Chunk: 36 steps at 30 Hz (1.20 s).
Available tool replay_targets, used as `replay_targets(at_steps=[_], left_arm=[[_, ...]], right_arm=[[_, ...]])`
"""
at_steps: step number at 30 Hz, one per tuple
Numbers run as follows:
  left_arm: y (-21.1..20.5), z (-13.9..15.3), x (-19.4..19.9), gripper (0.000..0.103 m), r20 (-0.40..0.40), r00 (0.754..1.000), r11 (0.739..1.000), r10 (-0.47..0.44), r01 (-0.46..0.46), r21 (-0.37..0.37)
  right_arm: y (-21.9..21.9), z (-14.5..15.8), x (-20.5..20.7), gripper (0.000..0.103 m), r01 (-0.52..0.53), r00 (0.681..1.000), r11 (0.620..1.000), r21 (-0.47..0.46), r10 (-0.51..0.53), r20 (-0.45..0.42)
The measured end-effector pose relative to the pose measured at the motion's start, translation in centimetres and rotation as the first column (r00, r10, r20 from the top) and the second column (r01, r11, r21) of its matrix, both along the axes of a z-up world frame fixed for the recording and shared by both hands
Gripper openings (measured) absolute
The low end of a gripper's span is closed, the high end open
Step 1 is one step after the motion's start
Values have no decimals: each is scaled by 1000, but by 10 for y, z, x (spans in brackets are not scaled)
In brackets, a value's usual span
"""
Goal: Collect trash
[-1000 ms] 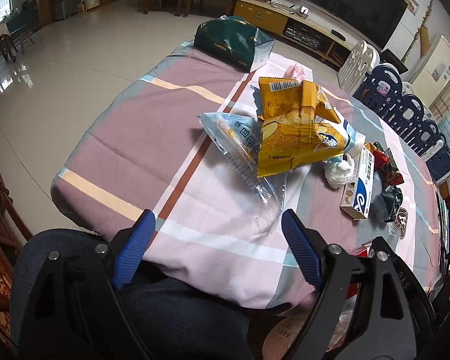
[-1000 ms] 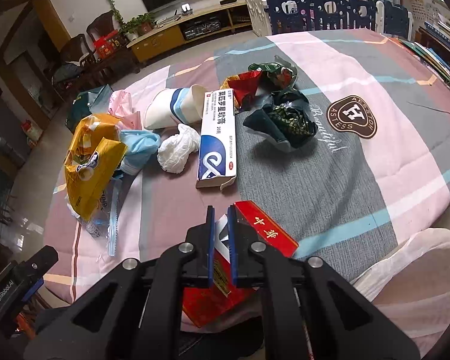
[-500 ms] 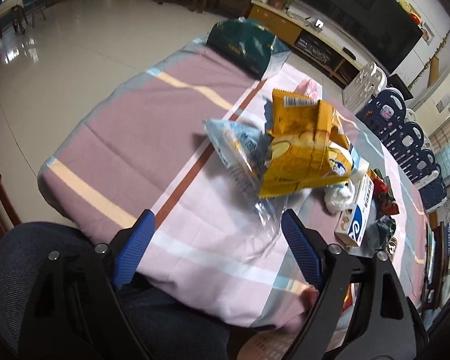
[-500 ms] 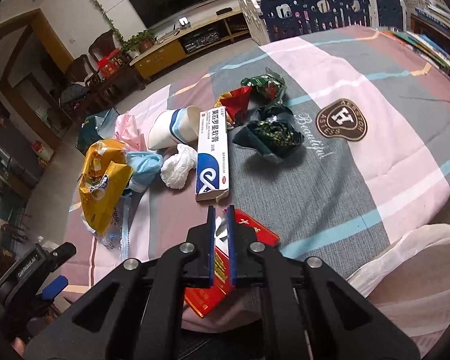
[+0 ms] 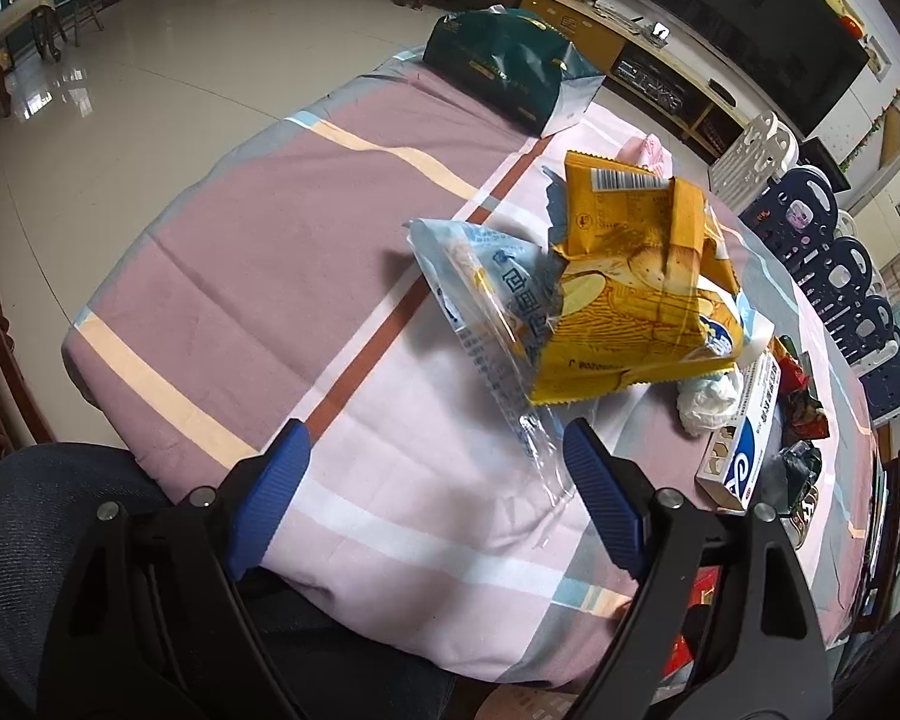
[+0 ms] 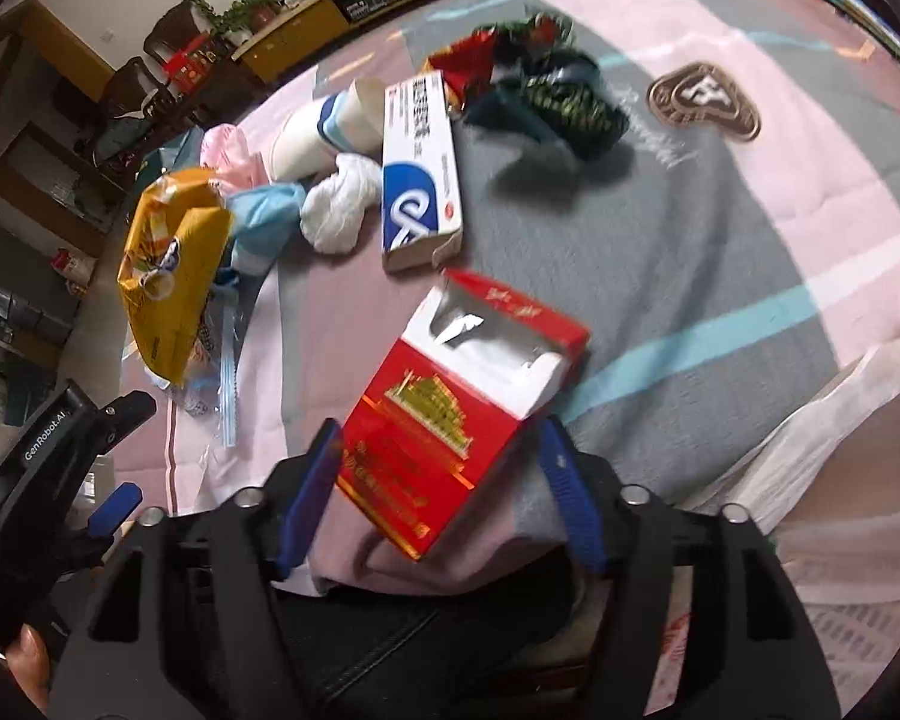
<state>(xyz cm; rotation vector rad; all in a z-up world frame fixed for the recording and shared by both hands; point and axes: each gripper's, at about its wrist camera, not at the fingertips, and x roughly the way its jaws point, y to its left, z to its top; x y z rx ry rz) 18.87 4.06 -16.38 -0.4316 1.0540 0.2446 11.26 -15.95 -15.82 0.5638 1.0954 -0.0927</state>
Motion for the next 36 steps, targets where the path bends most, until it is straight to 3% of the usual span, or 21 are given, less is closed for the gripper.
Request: replay_targets(at_steps=[3, 7, 9, 14, 17, 22, 28, 31, 35, 36], left_arm=[[4, 0, -1, 86, 9, 1000, 1000, 11, -11, -26], [19, 2, -9, 87, 54, 995, 992, 84, -78, -100], [24, 0, -9, 87, 52, 992, 987, 111, -104, -125], [23, -2, -6, 87, 43, 993, 989, 111, -106, -104], [32, -3, -8, 87, 51, 986, 980, 159, -151, -126], [47, -16, -9, 87, 5, 969, 950, 249, -243, -197], [35, -27, 7, 87, -35, 981, 972, 190, -193, -134], [24, -33, 16, 85, -47, 994, 986, 101, -106, -125], [-4, -33, 24, 85, -61, 998, 1000, -20, 19, -16], [-10, -34, 26, 81, -68, 997, 999, -46, 46, 2]], right_arm=[[12, -2, 7, 74, -29, 1000, 999, -19, 29, -6], [22, -1, 17, 74, -42, 999, 992, -121, 44, 14], [26, -1, 23, 67, -65, 998, 986, -153, 68, 18], [32, 4, 29, 61, -119, 990, 955, -273, 135, 42], [20, 7, 29, 61, -91, 993, 942, -322, 109, 40], [-2, 10, 24, 61, -43, 996, 961, -274, 61, 58], [-7, 6, 17, 61, -39, 997, 973, -228, 54, 60], [-8, 6, 12, 61, -35, 997, 977, -210, 50, 65], [-10, 4, 9, 61, -36, 996, 980, -194, 50, 68], [-10, 3, 9, 61, -37, 996, 981, -191, 51, 69]])
